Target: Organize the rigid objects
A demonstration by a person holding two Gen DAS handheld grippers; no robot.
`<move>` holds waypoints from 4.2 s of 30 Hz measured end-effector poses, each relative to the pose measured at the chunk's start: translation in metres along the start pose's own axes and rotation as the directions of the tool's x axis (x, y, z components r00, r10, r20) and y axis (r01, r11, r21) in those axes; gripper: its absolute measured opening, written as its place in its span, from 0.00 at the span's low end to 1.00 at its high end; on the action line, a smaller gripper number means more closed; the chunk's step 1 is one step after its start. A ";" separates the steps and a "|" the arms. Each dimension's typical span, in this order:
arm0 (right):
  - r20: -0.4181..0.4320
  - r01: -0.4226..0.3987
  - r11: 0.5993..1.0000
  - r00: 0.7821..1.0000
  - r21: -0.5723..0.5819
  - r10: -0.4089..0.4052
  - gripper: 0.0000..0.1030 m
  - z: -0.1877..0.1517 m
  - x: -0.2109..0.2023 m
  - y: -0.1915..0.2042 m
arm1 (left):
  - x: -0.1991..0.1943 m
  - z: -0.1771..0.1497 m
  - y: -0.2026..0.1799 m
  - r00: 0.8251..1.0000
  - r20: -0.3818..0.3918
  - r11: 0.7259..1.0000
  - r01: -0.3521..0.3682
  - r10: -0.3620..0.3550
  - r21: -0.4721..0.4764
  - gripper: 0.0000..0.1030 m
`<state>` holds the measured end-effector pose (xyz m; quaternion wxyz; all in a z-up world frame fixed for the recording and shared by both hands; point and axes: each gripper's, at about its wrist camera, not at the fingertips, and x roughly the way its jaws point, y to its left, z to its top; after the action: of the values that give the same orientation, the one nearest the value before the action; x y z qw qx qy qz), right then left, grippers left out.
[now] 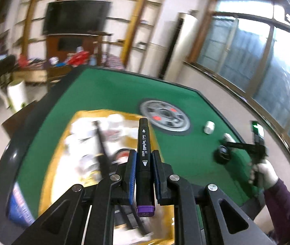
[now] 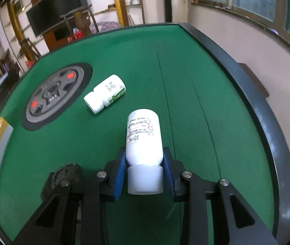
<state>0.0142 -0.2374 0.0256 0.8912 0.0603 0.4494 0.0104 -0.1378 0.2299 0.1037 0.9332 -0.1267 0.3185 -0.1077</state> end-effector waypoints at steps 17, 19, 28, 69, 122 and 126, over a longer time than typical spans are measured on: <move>-0.087 -0.477 0.867 0.879 -0.142 0.469 0.32 -0.025 -0.081 0.178 | 0.023 -0.050 0.041 0.962 -0.105 0.968 -0.250 0.252 0.032 0.14; -0.133 -0.525 0.834 0.851 -0.169 0.508 0.32 -0.034 -0.080 0.210 | 0.023 -0.052 0.042 0.966 -0.109 0.972 -0.233 0.235 0.024 0.15; -0.273 -0.570 0.773 0.818 -0.277 0.506 0.32 -0.072 -0.077 0.309 | 0.000 -0.049 0.051 0.975 -0.041 0.974 -0.221 0.220 -0.039 0.68; 0.191 -0.069 0.865 0.963 -0.496 0.187 0.85 -0.099 -0.118 0.300 | -0.048 -0.035 -0.004 0.857 0.312 0.906 -0.422 0.409 -0.028 0.99; 0.375 -0.001 0.843 0.896 -0.538 0.240 1.00 -0.139 -0.137 0.299 | -0.026 -0.020 -0.019 0.934 0.112 0.940 -0.333 0.339 -0.070 0.99; 0.357 0.008 0.807 0.900 -0.590 0.252 1.00 -0.144 -0.136 0.319 | -0.032 -0.020 -0.008 0.895 0.124 0.903 -0.417 0.428 -0.106 0.99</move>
<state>-0.1716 0.0830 0.0869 0.9392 -0.1826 0.2183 0.1918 -0.1758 0.2279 0.1086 0.9493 -0.0977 0.2740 0.1193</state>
